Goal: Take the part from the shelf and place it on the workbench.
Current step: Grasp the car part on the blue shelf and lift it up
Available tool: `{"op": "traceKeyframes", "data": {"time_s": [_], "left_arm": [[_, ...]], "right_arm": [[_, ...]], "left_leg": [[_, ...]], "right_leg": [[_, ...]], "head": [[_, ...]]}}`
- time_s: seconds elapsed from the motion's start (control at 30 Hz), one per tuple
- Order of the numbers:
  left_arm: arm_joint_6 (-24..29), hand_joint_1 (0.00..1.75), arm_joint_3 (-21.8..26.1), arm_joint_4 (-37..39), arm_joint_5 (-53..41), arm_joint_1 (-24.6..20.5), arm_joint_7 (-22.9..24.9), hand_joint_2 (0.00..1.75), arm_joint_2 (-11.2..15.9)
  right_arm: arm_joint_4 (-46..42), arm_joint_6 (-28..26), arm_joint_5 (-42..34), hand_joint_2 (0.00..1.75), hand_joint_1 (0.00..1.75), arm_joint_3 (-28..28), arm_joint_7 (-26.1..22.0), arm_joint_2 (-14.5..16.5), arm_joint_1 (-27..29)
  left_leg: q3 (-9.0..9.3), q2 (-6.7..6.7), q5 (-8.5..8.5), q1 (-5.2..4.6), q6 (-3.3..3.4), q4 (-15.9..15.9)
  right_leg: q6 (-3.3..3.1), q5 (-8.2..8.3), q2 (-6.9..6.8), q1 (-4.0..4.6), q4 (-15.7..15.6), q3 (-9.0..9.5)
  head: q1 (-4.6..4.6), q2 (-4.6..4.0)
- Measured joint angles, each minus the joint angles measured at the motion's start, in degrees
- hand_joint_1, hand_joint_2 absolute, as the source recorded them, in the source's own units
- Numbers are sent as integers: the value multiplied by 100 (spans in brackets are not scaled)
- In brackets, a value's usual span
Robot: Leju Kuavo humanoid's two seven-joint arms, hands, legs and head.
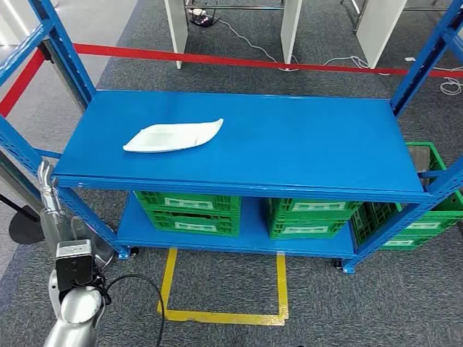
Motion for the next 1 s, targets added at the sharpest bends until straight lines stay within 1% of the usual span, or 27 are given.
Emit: {"op": "traceKeyframes", "data": {"time_s": [0.03, 0.07, 0.1, 0.17, 0.2, 0.23, 0.27, 0.3, 0.33, 0.37, 0.4, 0.43, 0.47, 0.5, 0.53, 0.57, 0.6, 0.67, 0.7, 0.73, 0.77, 0.8, 0.87, 0.9, 0.93, 0.97, 1.0], "left_arm": [[0, 0, -3, 2, 0, -5, 0, 0, 0], [0, 0, -6, 4, 0, -9, 0, 0, 0], [1, 0, -12, 7, 1, -18, 0, 0, 0], [1, 0, -17, 9, 2, -33, 0, 0, 0], [5, 0, -18, 9, 3, -38, 0, 0, 1], [12, 0, -19, 9, 3, -46, 0, 0, 1], [18, 0, -19, 9, 3, -57, 0, 0, 2], [24, 0, -19, 9, 3, -66, 0, 0, 2], [26, 0, -20, 9, 2, -73, 0, 0, 2], [23, 0, -20, 9, 2, -76, 0, 0, 2], [14, 0, -21, 9, 0, -74, 0, 0, 2], [4, 0, -22, 9, -4, -75, 0, 0, 2], [-6, 0, -25, 9, -14, -79, 0, 0, 2], [-14, 0, -29, 9, -29, -86, 1, 0, 2], [-19, 0, -33, 9, -45, -95, 2, 0, 2], [-24, 0, -39, 9, -62, -106, 5, 0, 2], [-28, 0, -45, 9, -76, -117, 9, 0, 2], [-33, 0, -56, 9, -97, -130, 18, 0, 3], [-33, 0, -62, 9, -108, -133, 20, 0, 1], [-35, 0, -70, 9, -118, -139, 22, 0, -1], [-37, 0, -80, 9, -126, -148, 27, 0, -5], [-38, 0, -92, 9, -134, -156, 32, 0, -9], [-40, 0, -109, 10, -144, -163, 50, 0, -14], [-42, 0, -112, 11, -148, -160, 58, 0, -15], [-43, 0, -114, 11, -151, -160, 66, 0, -15], [-45, 0, -115, 11, -154, -160, 72, 0, -16], [-47, 0, -117, 11, -157, -162, 73, 0, -17]], "right_arm": [[1, 1, 0, 0, 0, 0, 1, -1, -4], [1, 2, -1, 0, 0, 1, 2, -1, -6], [1, 15, -2, 0, 0, 2, 2, -2, -11], [1, 68, -4, 0, 0, 3, -7, -5, -7], [2, 103, -4, 0, 0, 3, -16, -10, -1], [2, 134, -4, 0, 0, 2, -30, -17, 4], [2, 159, -4, 0, 0, 2, -50, -23, 5], [2, 184, -4, 0, 0, 2, -74, -27, 3], [2, 208, -5, 0, 0, 2, -94, -29, 0], [2, 233, -5, 0, 0, 2, -108, -29, 0], [2, 256, -6, 0, 0, 2, -113, -29, 3], [2, 277, -7, 0, 0, 1, -114, -30, 5], [2, 294, -8, 0, 0, -1, -114, -31, 6], [2, 310, -9, 0, 0, -2, -115, -31, 4], [2, 329, -12, 0, 0, -3, -116, -29, 2], [2, 350, -17, 0, 0, -5, -116, -29, -1], [2, 375, -25, 0, 0, -6, -116, -28, -2], [2, 433, -37, 0, 0, -8, -113, -28, 0], [2, 460, -39, 0, 0, -8, -111, -29, 2], [2, 483, -40, 0, 0, -8, -111, -31, 2], [2, 498, -43, 0, 0, -8, -111, -33, 1], [2, 510, -46, 0, 0, -8, -113, -35, -1], [2, 534, -54, 0, 0, -8, -115, -39, 3], [2, 546, -56, 0, 0, -8, -115, -40, 9], [3, 555, -57, 0, 0, -8, -116, -42, 15], [3, 564, -57, 0, 0, -8, -116, -43, 19], [3, 568, -56, 0, 0, -8, -116, -44, 17]], "left_leg": [[-11, -2, -14, -16, -19, 23], [-23, -3, -19, -22, -32, 38], [-36, -5, -30, -31, -59, 63], [-54, -6, -29, -36, -93, 83], [-56, -6, -48, -32, -112, 99], [-78, -6, -108, -29, -138, 165], [-146, -7, -226, -21, -171, 337], [-265, -7, -390, -10, -207, 615], [-424, -6, -566, -1, -236, 974], [-589, -6, -706, 8, -254, 1333], [-699, -6, -751, 13, -260, 1562], [-727, -6, -688, 15, -254, 1604], [-654, -6, -517, 15, -235, 1426], [-501, -6, -284, 11, -202, 1077], [-334, -6, -110, -1, -163, 716], [-199, -7, 14, -18, -122, 411], [-120, -7, 55, -35, -87, 224], [-96, -7, 27, -56, -41, 115], [-84, -3, 29, -41, -26, 70], [-69, 1, 43, -24, -8, 25], [-53, 5, 62, -8, 8, -18], [-40, 10, 78, 7, 22, -50], [-42, 13, 77, 2, 42, -55], [-41, 15, 74, 0, 45, -54], [-38, 14, 71, -1, 46, -53], [-33, 12, 66, 1, 41, -48], [-26, 9, 56, 3, 29, -38]], "right_leg": [[-6, -8, 0, 5, -88, 63], [-25, -15, 7, 7, -131, 90], [-51, -16, 14, 13, -246, 154], [-116, -38, 31, 22, -259, 167], [-143, -33, 30, 14, -267, 172], [-172, -28, 27, 4, -278, 181], [-198, -25, 24, -9, -289, 192], [-218, -24, 20, -17, -296, 201], [-230, -29, 20, -17, -295, 206], [-238, -34, 19, -16, -294, 209], [-241, -37, 19, -15, -293, 214], [-244, -41, 21, -13, -292, 221], [-245, -44, 28, -11, -292, 235], [-243, -50, 34, -7, -293, 253], [-238, -56, 40, -1, -296, 267], [-226, -59, 45, 3, -298, 271], [-207, -58, 44, 5, -300, 265], [-154, -44, 33, 7, -312, 243], [-123, -54, 24, 8, -312, 226], [-94, -96, 18, 10, -276, 202], [-70, -189, 15, 13, -150, 140], [-51, -336, 14, 12, 94, 22], [-18, -655, 14, 9, 804, -310], [-2, -730, 13, 6, 1084, -449], [12, -699, 12, 4, 1181, -505], [20, -567, 10, 0, 1066, -458], [22, -358, 8, -7, 741, -307]], "head": [[3, 0], [0, 0], [-1, 0], [-7, 0], [-5, 0], [-15, 0], [-24, 0], [-33, 0], [-44, 0], [-44, 0], [-44, 0], [-44, 0], [-44, 0], [-44, 0], [-40, 0], [-42, 0], [-40, 0], [-42, 0], [-38, 0], [-36, 0], [-29, 0], [-22, 0], [-11, 0], [-12, 0], [-10, 0], [-9, 0], [-10, 0]]}}
